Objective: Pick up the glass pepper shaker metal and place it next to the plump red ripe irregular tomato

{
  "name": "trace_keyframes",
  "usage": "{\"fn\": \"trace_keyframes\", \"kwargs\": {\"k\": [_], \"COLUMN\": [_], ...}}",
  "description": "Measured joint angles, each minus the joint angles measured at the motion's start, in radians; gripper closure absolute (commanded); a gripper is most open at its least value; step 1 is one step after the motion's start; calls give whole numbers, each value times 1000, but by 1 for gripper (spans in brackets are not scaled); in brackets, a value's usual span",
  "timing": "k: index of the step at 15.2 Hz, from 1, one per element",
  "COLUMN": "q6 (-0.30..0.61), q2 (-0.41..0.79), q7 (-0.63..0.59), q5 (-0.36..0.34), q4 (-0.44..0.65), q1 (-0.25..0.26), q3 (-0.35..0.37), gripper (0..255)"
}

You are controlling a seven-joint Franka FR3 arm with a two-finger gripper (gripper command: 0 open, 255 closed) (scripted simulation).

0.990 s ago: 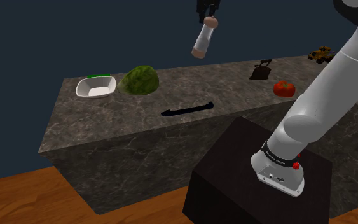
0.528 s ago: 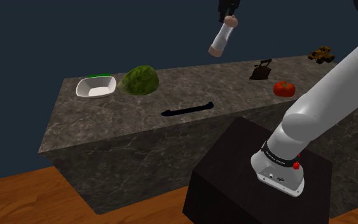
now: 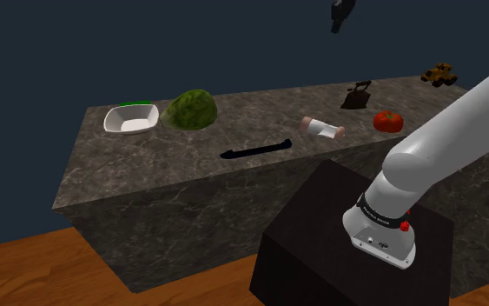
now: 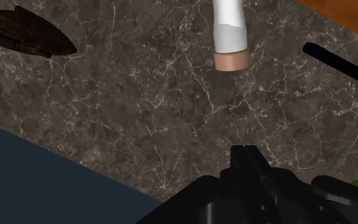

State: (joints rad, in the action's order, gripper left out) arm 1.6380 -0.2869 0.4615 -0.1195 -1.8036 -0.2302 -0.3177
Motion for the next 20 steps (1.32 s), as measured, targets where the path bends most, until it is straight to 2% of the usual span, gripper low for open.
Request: {"fn": "trace_keyframes", "kwargs": {"k": [1,2,5,13,20], "q6": [0,0,69,326,556], "q2": [0,0,-46,-176,-204], "q7": [1,1,-9,-44,-63], "q5": [0,0,-22,-103,-182], "q4": [0,0,-111,-487,-735], "q1": [0,0,-4,-25,-56], "q3": [-1,0,7,21,7], "gripper": [0,0,0,0,0]}}
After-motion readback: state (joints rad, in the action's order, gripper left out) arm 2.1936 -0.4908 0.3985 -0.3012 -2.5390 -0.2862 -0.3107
